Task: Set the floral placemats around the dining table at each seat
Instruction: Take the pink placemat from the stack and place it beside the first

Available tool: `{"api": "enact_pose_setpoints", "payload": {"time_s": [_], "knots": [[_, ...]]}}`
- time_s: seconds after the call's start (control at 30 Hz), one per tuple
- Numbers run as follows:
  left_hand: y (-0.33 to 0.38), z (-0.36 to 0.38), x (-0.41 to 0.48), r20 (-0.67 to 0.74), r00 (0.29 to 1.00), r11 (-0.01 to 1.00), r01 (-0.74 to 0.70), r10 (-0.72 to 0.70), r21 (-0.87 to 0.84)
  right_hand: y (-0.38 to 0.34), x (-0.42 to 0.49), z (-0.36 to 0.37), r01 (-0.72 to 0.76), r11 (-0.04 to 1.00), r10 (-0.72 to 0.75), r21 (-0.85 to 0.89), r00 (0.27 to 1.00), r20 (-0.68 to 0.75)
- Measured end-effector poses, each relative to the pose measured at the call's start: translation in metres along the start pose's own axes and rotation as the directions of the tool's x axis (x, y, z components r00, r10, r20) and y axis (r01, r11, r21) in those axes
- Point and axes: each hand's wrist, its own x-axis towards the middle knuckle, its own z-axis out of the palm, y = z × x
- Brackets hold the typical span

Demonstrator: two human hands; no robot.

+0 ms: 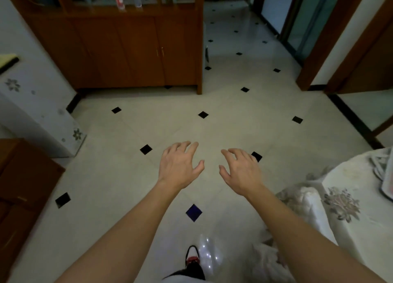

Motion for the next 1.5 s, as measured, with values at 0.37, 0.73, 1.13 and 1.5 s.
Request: {"api": "enact_pose_setpoints", "payload": {"time_s": [0.37, 0.73, 1.13, 1.5], "knots": [[0.007, 0.023, 0.190, 0.009, 0.982, 0.981, -0.188, 0.189, -0.054, 0.060, 0.128, 0.004, -0.221, 0.975, 0.220, -0.019, 0.974, -0.046], [0.087, 0.074, 0.345, 0.040, 0.942, 0.940, -0.330, 0.334, -0.081, 0.179, 0.224, 0.024, -0.350, 0.937, 0.350, -0.008, 0.936, -0.041], [0.265, 0.124, 0.552, 0.074, 0.843, 0.846, -0.530, 0.533, -0.062, 0.405, 0.323, 0.007, -0.553, 0.833, 0.552, 0.006, 0.831, -0.068], [0.410, 0.160, 0.633, 0.085, 0.719, 0.720, -0.669, 0.690, -0.184, 0.527, 0.309, -0.006, -0.758, 0.653, 0.757, -0.017, 0.653, -0.030]]}}
